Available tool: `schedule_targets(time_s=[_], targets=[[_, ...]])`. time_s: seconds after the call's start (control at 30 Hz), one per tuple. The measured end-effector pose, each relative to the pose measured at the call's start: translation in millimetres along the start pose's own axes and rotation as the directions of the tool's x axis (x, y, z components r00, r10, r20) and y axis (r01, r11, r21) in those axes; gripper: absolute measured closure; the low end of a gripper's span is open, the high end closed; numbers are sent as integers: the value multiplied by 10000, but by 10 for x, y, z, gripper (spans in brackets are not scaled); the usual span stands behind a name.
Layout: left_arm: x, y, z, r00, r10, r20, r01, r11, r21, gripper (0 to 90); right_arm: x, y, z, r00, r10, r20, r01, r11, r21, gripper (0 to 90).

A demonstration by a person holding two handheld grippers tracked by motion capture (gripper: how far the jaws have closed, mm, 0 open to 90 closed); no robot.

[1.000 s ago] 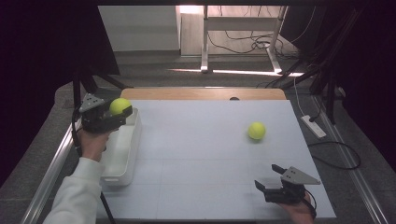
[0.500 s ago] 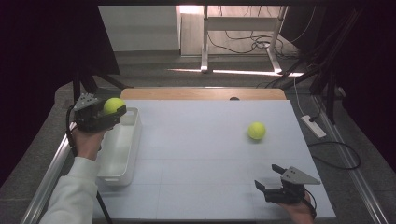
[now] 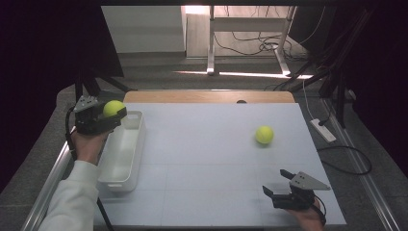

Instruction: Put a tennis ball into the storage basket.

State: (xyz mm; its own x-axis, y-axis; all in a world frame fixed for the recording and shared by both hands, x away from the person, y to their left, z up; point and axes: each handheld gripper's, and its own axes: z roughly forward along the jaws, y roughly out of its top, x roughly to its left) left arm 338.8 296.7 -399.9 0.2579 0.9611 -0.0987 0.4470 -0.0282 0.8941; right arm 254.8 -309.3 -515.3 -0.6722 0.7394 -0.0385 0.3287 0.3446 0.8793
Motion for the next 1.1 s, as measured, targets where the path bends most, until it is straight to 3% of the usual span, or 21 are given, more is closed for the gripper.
schedule_targets(time_s=[0.67,1.1], targets=[[31,-23,175,9998,101,-180,-88,9975,702,263,3,-2,0,10000,0,-9,0,10000,19,91],[44,-52,288,9998,139,-169,-117,9921,1247,264,5,-3,-3,10000,-11,-3,11,10000,32,91]])
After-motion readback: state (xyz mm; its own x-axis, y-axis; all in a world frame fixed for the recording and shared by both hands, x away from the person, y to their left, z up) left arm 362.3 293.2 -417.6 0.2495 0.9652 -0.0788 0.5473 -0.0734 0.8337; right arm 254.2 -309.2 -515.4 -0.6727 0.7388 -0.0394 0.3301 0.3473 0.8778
